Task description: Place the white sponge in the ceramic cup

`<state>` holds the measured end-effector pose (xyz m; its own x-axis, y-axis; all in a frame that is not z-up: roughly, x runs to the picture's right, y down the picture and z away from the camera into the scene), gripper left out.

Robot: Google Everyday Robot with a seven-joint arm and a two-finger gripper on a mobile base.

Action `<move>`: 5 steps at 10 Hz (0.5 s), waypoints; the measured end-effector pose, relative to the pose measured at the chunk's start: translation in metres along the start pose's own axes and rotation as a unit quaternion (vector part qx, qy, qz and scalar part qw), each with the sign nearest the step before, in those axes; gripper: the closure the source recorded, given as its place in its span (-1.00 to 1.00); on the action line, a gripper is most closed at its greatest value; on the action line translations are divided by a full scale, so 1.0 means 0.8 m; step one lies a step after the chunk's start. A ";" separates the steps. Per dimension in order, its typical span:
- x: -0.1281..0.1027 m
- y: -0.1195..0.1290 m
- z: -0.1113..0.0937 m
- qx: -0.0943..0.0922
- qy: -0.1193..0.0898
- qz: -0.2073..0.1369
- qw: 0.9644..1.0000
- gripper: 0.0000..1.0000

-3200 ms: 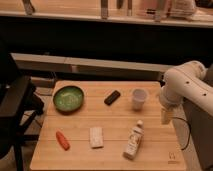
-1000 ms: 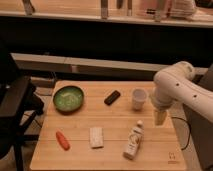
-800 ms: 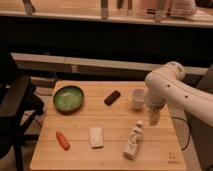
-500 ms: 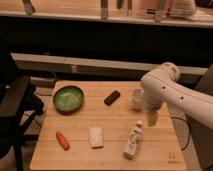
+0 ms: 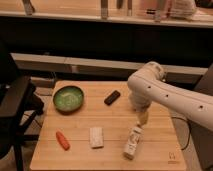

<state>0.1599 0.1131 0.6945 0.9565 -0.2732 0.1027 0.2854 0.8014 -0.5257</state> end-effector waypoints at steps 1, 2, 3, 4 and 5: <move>-0.008 -0.001 0.001 0.001 0.000 -0.014 1.000 -0.60; -0.014 -0.003 0.002 0.002 -0.001 -0.021 1.000 -0.60; -0.030 -0.010 0.003 0.002 -0.004 -0.035 0.999 -0.60; -0.042 -0.015 0.004 0.004 -0.006 -0.046 0.999 -0.60; -0.045 -0.016 0.006 0.004 -0.007 -0.058 0.998 -0.60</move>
<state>0.1220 0.1149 0.7013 0.9175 -0.3579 0.1737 0.3951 0.7687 -0.5030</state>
